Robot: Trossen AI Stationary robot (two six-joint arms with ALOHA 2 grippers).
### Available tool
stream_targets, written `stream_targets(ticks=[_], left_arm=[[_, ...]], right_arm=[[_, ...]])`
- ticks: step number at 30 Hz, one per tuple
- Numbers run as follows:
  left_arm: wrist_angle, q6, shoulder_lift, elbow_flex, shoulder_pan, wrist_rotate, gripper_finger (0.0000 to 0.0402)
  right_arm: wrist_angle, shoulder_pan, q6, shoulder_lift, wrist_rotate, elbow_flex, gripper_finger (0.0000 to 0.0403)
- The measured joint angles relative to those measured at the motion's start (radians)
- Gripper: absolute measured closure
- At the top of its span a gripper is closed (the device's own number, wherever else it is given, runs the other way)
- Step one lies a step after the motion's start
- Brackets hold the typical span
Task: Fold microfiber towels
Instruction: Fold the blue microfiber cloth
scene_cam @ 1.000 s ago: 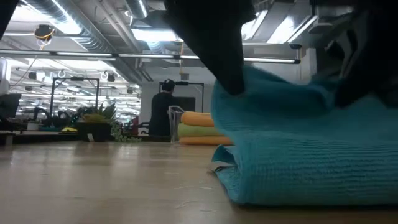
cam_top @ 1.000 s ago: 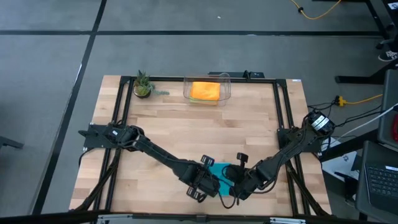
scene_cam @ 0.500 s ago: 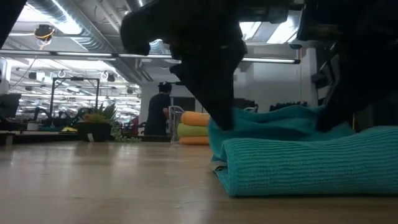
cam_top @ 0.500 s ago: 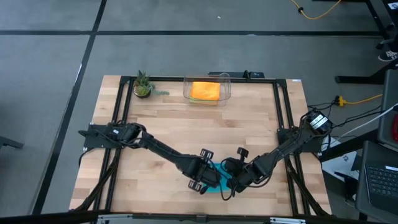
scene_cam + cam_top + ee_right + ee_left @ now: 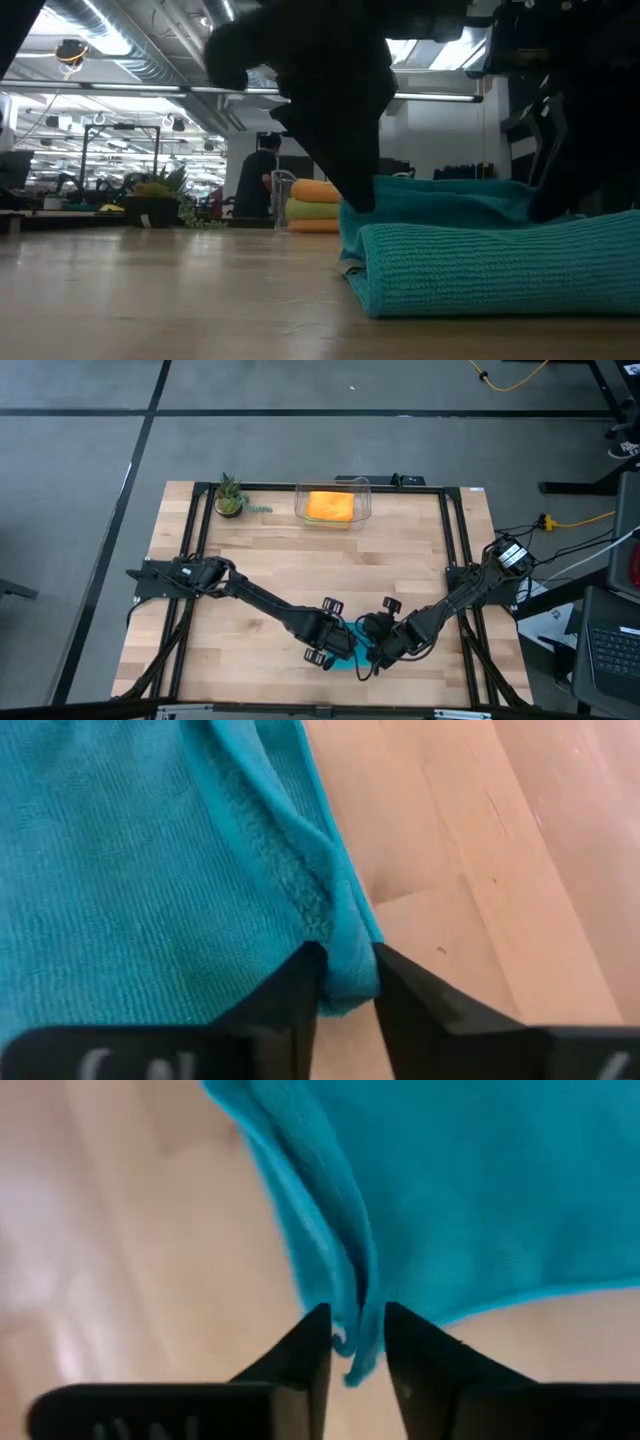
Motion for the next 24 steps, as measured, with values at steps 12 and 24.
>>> stream_targets(ticks=[12,24], left_arm=[[-0.095,-0.002,-0.002,0.049,0.014,-0.239,0.0278],[-0.608,-0.319,-0.004,0.144,-0.018,-0.026,0.0278]], right_arm=[[-0.180,-0.029,0.008,-0.003,0.054,0.062,0.0217],[-0.174,-0.031,0.011,-0.003,-0.111,0.114,0.0216]])
